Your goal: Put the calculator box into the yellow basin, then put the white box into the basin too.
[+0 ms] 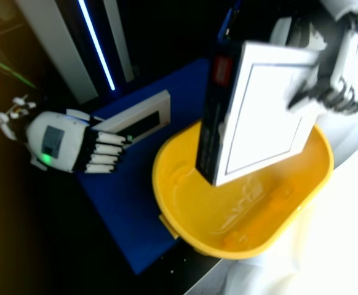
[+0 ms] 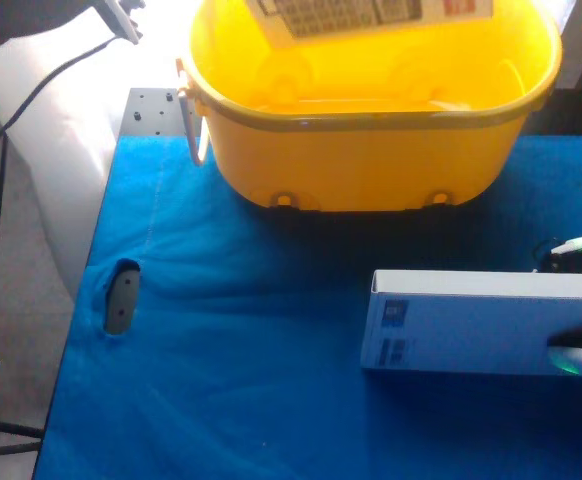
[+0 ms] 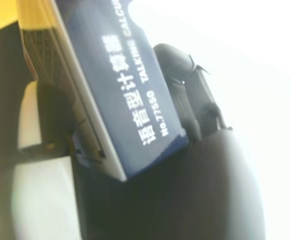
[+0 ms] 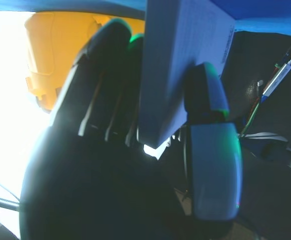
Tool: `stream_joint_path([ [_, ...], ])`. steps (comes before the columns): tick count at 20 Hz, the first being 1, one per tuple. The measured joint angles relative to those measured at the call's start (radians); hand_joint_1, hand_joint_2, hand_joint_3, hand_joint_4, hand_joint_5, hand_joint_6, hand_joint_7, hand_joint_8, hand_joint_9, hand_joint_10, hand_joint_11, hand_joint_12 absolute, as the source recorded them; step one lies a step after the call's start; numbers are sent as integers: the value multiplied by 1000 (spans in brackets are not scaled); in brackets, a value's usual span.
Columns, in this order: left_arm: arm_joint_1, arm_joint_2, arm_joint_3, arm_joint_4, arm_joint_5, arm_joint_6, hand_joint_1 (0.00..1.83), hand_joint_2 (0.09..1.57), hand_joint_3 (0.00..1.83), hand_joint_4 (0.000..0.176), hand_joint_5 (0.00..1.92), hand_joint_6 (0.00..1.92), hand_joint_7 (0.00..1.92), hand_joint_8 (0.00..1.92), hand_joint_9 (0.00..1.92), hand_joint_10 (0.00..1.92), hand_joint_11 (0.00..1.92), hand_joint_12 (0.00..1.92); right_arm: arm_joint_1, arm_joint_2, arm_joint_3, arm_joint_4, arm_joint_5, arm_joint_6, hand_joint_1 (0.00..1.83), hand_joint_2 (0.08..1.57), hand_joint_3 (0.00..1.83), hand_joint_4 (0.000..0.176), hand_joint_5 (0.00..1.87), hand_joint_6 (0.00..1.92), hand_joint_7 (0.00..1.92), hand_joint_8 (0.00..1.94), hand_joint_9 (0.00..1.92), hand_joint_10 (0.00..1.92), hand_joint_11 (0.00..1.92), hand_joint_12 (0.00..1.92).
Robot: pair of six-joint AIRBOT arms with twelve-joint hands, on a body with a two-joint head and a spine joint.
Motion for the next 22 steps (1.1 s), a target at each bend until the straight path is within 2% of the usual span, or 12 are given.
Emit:
stream_joint_path([
  [3,16,-6,5,0,26,2,1182,1204,0,0,773,1196,843,1340,644,1306,463,1752,0,-1,0,-4,3,0,1369,1159,0,0,817,989,883,1162,892,1416,891,1572],
  [4,20,-6,5,-1,28,2,1065,1119,0,0,675,785,714,828,602,1018,379,1627,0,-1,0,-3,4,3,1284,1144,0,0,894,921,963,1228,957,1370,914,1627],
  [5,21,-5,5,0,30,2,958,1036,0,0,670,388,555,266,336,705,48,1581,0,-1,0,-3,3,5,1368,1146,0,0,845,983,907,1131,903,1372,858,1539],
  [7,21,-5,5,0,30,2,947,1016,0,0,665,319,523,124,258,608,9,1489,0,-1,0,-3,3,5,1371,1148,1,0,835,1007,904,1133,896,1370,838,1527],
  [8,21,-5,5,0,29,2,919,988,0,0,560,144,303,6,110,273,0,1102,0,-1,0,-4,3,6,1369,1154,0,0,848,991,889,1177,866,1394,797,1569],
  [9,21,-5,5,0,29,2,919,988,0,0,560,144,303,6,110,273,0,1102,0,-1,0,-4,3,6,1369,1154,0,0,848,991,889,1177,866,1394,797,1569],
  [11,21,-5,5,-1,29,2,880,975,0,3,471,45,231,7,101,129,0,686,0,-1,0,-4,4,8,1371,1146,0,0,843,997,914,1129,893,1361,805,1531],
  [12,21,-5,5,-2,29,2,848,939,0,24,375,27,172,10,49,64,0,179,0,-1,0,-4,4,10,1350,1150,2,0,851,956,907,1158,901,1394,864,1549],
  [14,21,-1,5,-6,29,2,808,919,0,17,315,7,147,3,25,43,0,35,3,-1,0,-5,7,12,1365,1152,2,0,847,960,897,1154,883,1412,864,1559],
  [18,21,19,-6,-39,23,35,771,881,0,46,169,0,3,0,0,0,0,0,18,0,1,-17,23,20,1372,1139,0,0,880,997,932,1090,881,1364,767,1616],
  [21,25,48,-27,-55,2,37,735,881,0,44,176,8,1,0,0,0,0,0,17,5,1,-34,16,52,1369,1139,1,0,873,1036,942,1077,867,1347,757,1546],
  [22,27,63,-41,-61,-9,40,722,888,0,28,188,12,9,3,0,0,0,0,17,7,1,-39,8,68,1246,1142,1,0,899,1051,957,1126,871,1192,729,1527],
])
